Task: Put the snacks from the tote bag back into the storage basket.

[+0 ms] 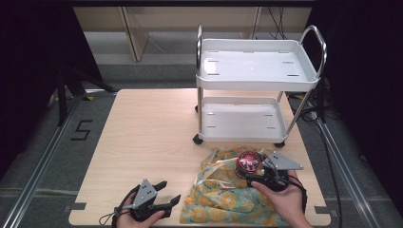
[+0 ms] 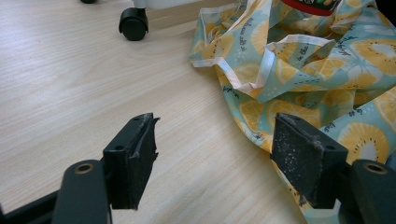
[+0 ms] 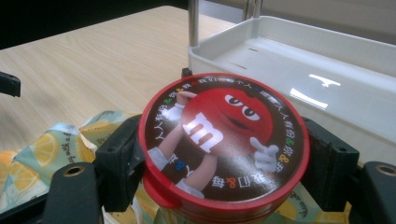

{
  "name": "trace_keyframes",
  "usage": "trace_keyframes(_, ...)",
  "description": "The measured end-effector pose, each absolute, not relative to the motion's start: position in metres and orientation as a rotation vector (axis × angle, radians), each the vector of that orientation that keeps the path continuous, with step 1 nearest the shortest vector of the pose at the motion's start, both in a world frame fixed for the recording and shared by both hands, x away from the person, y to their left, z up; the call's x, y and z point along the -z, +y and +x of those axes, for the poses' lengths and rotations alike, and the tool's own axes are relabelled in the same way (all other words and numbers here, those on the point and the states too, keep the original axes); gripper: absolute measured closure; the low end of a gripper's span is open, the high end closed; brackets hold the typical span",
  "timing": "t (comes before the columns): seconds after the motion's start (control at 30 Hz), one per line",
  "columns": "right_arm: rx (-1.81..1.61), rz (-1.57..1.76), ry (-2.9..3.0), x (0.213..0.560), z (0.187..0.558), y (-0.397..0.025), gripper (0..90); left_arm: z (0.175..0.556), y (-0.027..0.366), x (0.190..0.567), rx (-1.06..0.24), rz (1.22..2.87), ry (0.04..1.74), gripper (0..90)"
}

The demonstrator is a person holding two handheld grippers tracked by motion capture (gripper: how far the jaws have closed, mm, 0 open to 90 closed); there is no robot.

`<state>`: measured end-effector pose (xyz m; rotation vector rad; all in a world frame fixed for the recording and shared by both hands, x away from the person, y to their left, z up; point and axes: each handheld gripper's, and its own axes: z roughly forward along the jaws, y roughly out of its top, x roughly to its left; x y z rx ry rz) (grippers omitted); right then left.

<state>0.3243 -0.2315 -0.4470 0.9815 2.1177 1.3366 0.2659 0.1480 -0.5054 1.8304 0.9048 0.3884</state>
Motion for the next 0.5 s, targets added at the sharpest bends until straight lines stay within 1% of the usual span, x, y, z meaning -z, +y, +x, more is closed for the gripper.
trace_keyframes(0.2,-1.342,0.945,2.104,0.4442,0.3274,-0.2309,26.7,0.2660,0.1484,0.5053,-0.391,1.833,0.900,30.2)
trace_keyframes(0.27,-1.349,0.995,2.108,0.4429,0.3258,-0.2285,26.7,0.2658,0.1482,0.5054,-0.391,1.831,0.906,30.1)
trace_keyframes(0.37,-1.335,0.950,2.106,0.4418,0.3294,-0.2301,26.7,0.2659,0.1486,0.5052,-0.391,1.831,0.902,30.2)
trace_keyframes(0.5,-1.344,0.986,2.104,0.4403,0.3283,-0.2277,26.7,0.2658,0.1484,0.5052,-0.391,1.829,0.905,30.1)
